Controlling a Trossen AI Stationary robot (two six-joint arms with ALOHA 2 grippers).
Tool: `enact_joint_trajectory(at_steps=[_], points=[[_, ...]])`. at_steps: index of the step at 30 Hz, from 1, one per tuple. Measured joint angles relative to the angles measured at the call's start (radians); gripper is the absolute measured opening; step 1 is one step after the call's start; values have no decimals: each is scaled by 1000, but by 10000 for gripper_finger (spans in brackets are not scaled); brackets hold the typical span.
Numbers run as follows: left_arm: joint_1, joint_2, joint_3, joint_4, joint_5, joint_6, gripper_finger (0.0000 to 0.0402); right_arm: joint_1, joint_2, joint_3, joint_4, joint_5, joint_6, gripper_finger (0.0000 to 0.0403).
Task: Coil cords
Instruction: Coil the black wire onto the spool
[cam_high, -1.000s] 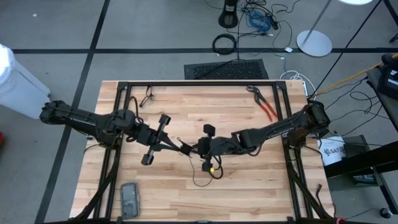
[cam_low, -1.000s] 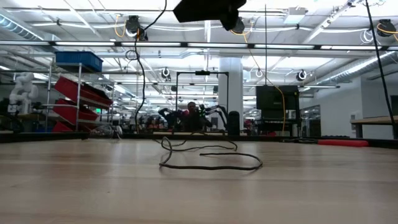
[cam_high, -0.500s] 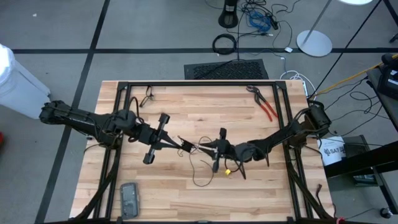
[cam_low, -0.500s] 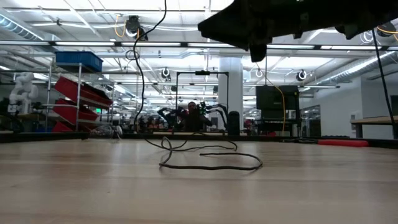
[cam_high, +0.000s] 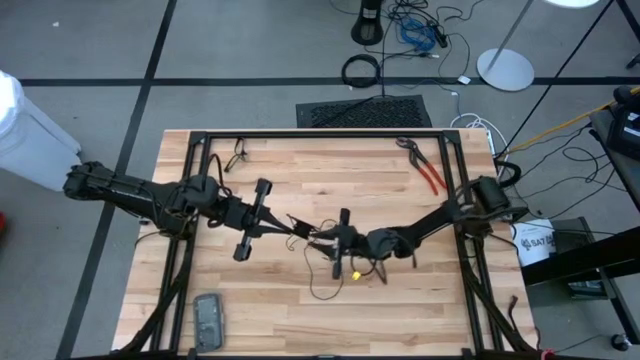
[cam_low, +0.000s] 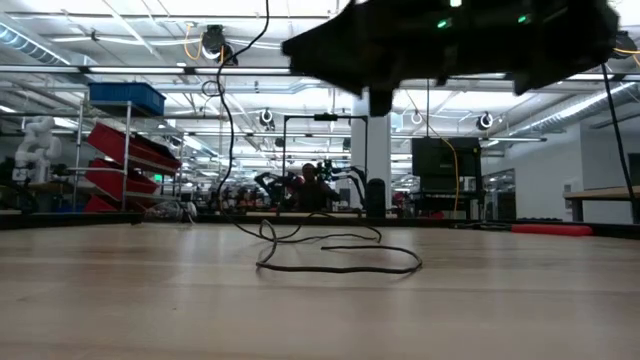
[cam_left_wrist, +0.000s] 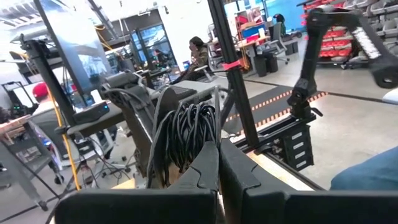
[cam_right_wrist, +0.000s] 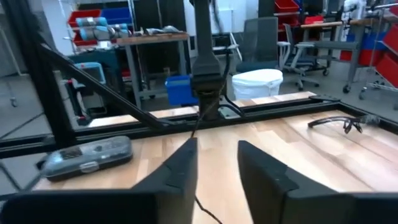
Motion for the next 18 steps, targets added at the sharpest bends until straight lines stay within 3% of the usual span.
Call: enact_joint_trajectory(at_steps=[8, 18], points=[[9, 0, 0, -5, 0, -3, 2, -28, 216, 215, -8, 0, -2, 181], [9, 0, -1, -45, 0, -12, 2, -27, 274, 309, -79, -6, -6, 190]])
